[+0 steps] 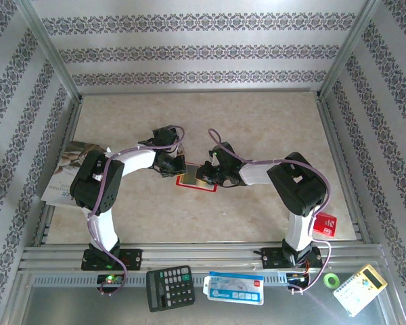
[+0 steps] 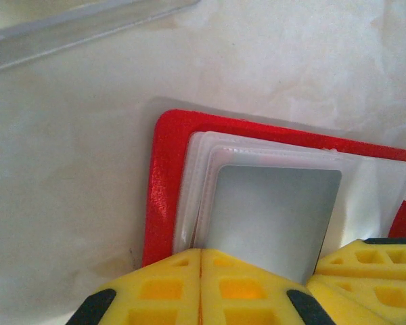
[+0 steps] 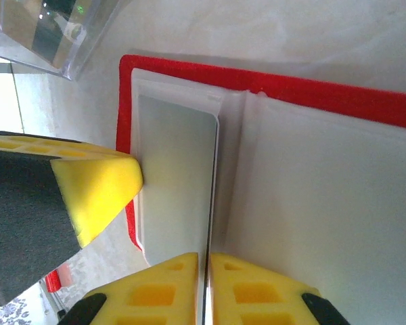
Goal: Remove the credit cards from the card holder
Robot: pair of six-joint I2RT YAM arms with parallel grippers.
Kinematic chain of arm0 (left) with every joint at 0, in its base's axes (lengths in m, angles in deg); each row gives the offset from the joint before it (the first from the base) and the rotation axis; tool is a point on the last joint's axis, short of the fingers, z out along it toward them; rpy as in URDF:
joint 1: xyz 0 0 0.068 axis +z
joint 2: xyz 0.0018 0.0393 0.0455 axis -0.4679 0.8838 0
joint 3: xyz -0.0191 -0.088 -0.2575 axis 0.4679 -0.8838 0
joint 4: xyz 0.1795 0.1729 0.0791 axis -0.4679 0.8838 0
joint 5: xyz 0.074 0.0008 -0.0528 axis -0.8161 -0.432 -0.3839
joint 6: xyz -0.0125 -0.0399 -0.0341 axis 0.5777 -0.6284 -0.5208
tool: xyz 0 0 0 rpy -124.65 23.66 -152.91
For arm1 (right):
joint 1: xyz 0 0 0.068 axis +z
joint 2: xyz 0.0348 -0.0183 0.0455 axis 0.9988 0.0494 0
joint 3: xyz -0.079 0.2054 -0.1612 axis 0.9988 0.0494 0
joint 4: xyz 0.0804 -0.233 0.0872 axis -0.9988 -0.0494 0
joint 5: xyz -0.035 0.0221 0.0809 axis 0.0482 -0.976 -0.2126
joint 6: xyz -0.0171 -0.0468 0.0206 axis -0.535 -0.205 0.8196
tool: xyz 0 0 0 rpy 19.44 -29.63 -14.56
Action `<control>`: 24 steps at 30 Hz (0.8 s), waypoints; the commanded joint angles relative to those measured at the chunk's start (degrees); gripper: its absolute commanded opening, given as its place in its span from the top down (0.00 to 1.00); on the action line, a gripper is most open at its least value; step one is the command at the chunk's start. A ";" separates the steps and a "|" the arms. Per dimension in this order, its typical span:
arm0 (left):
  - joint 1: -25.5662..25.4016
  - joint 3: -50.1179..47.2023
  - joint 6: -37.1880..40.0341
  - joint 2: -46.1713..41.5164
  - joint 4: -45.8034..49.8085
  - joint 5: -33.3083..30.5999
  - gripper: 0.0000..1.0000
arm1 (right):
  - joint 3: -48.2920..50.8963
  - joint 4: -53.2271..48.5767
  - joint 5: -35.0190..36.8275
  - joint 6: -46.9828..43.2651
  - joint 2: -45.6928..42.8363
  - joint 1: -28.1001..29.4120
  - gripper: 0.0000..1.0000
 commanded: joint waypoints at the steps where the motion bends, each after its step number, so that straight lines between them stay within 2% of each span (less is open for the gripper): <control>1: -0.69 -0.71 1.31 1.75 4.44 -3.68 0.92 | -0.67 1.66 -1.41 -0.50 -0.06 -0.40 0.87; 6: -0.70 -0.94 1.27 0.83 4.62 -4.54 0.89 | 0.14 2.56 -1.37 -1.01 -1.02 -0.73 0.93; 10: -0.69 -1.14 1.22 -0.05 4.63 -5.71 0.78 | 1.79 2.41 -0.41 -1.54 -2.53 -1.19 0.94; 12: -0.69 -1.31 1.16 0.33 4.45 -5.28 0.76 | 2.73 2.37 -0.09 -1.88 -3.05 -1.62 0.94; 19: -0.70 -1.84 0.86 0.38 4.01 -5.26 0.76 | 4.27 1.99 0.19 -1.71 -2.91 -2.18 0.95; 24: -0.65 -1.31 1.10 0.14 4.35 -5.01 0.80 | 3.96 2.08 -0.05 -1.40 -2.37 -2.22 0.95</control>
